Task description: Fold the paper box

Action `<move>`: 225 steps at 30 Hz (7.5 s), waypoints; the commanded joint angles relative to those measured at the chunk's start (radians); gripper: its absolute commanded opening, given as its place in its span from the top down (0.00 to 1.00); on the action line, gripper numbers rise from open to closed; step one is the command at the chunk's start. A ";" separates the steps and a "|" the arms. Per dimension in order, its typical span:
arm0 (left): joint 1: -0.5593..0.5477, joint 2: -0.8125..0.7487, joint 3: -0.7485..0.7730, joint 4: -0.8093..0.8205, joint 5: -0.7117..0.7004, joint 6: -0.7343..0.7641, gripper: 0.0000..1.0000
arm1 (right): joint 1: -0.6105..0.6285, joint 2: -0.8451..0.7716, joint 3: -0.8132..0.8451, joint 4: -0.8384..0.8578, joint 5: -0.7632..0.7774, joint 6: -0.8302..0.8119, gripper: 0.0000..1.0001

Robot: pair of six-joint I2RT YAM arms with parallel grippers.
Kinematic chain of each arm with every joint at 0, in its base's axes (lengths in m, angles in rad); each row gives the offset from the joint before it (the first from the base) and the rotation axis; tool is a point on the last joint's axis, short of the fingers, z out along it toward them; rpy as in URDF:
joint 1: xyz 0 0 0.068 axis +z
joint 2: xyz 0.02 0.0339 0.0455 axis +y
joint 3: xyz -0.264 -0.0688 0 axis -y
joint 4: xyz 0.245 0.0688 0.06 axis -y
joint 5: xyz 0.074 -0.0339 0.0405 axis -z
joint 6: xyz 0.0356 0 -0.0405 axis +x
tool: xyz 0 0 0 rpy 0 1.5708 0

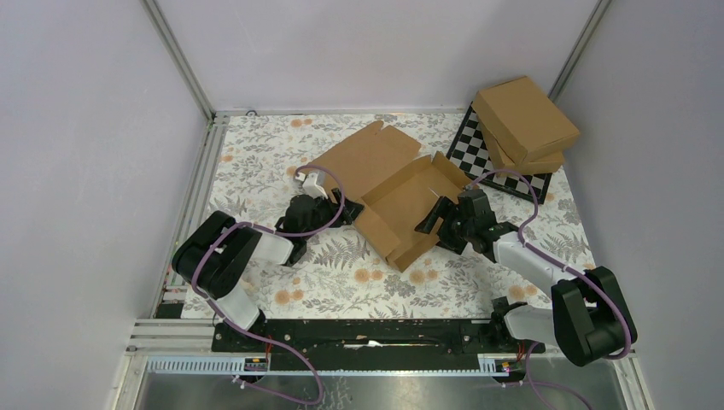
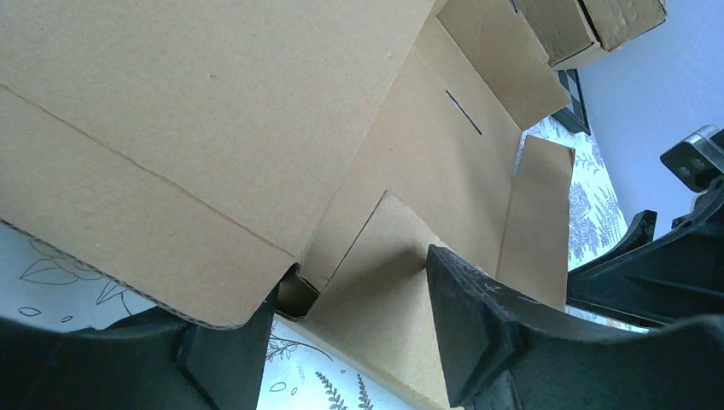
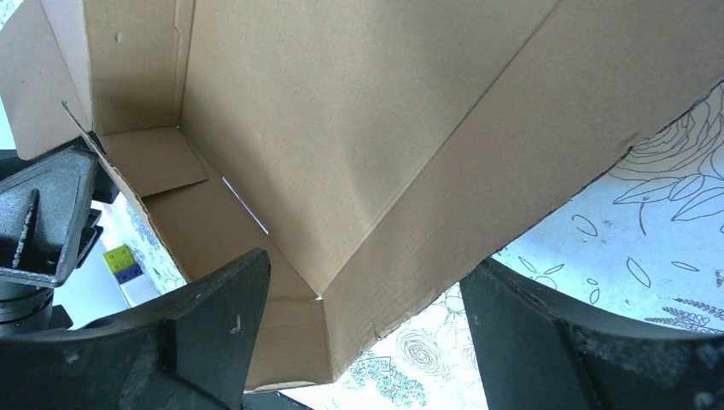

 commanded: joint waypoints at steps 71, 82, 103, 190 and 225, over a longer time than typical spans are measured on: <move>-0.006 0.011 0.071 0.004 0.049 0.033 0.40 | 0.094 -0.093 -0.346 0.860 -0.407 -0.231 0.00; -0.006 0.019 0.084 -0.007 0.053 0.035 0.40 | 0.102 -0.115 -0.381 0.930 -0.518 -0.290 0.00; -0.006 0.006 0.092 -0.037 0.055 0.056 0.38 | 0.123 -0.097 -0.294 0.648 -0.258 -0.241 0.27; -0.001 0.039 0.084 -0.011 0.075 0.073 0.45 | 0.124 -0.038 -0.249 0.670 -0.122 -0.018 0.13; -0.068 0.049 0.244 -0.418 -0.137 0.118 0.48 | 0.195 0.145 -0.029 0.382 -0.104 -0.163 0.17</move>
